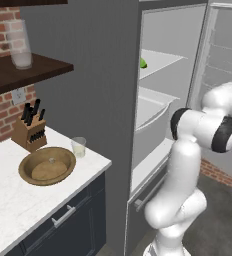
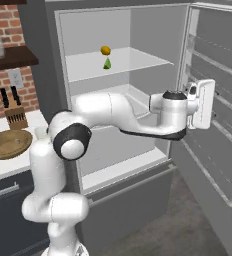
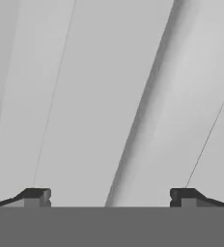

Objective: Grab a lemon wedge from the fridge and one ice cube from the ice bowl, and put them in the glass of lemonade.

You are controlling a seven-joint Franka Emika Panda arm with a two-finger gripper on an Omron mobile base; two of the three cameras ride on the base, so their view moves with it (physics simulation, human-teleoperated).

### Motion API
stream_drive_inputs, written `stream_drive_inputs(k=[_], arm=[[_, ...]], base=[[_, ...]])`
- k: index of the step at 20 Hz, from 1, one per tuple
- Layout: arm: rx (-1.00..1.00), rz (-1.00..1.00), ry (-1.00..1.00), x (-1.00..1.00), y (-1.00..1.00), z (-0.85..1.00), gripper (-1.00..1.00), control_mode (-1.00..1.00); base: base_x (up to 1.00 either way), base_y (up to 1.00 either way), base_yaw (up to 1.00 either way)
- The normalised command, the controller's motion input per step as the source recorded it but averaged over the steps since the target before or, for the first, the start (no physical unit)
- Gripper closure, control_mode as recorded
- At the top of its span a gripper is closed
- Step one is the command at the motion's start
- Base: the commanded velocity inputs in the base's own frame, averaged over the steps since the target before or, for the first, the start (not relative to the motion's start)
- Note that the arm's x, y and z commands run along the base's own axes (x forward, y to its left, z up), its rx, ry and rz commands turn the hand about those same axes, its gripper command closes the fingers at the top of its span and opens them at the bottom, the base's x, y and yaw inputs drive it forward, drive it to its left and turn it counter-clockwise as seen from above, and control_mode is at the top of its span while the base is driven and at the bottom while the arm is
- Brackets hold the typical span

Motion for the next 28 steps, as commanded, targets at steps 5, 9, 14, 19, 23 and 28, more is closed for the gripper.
stream_drive_inputs(k=[5, 9, 14, 19, 23, 28], arm=[[0.00, 0.00, 0.14, 0.44, -0.68, 0.02, -1.00, -1.00], [0.00, 0.00, -0.02, -0.10, 0.24, 0.74, -1.00, -1.00], [0.00, 0.00, -0.16, -0.42, 0.76, 0.84, -1.00, -1.00], [0.00, 0.00, -0.14, -0.34, 1.00, 0.74, -1.00, -1.00], [0.00, -0.01, -0.16, -0.01, 1.00, 0.33, -1.00, -1.00], [0.06, -0.01, -0.23, 0.00, 1.00, 0.05, -1.00, -1.00]], base=[[0.00, 0.00, 0.00], [0.00, 0.00, 0.00], [0.00, 0.00, 0.00], [0.00, 0.00, 0.00], [0.00, 0.00, 0.00], [0.00, 0.00, 0.00]])
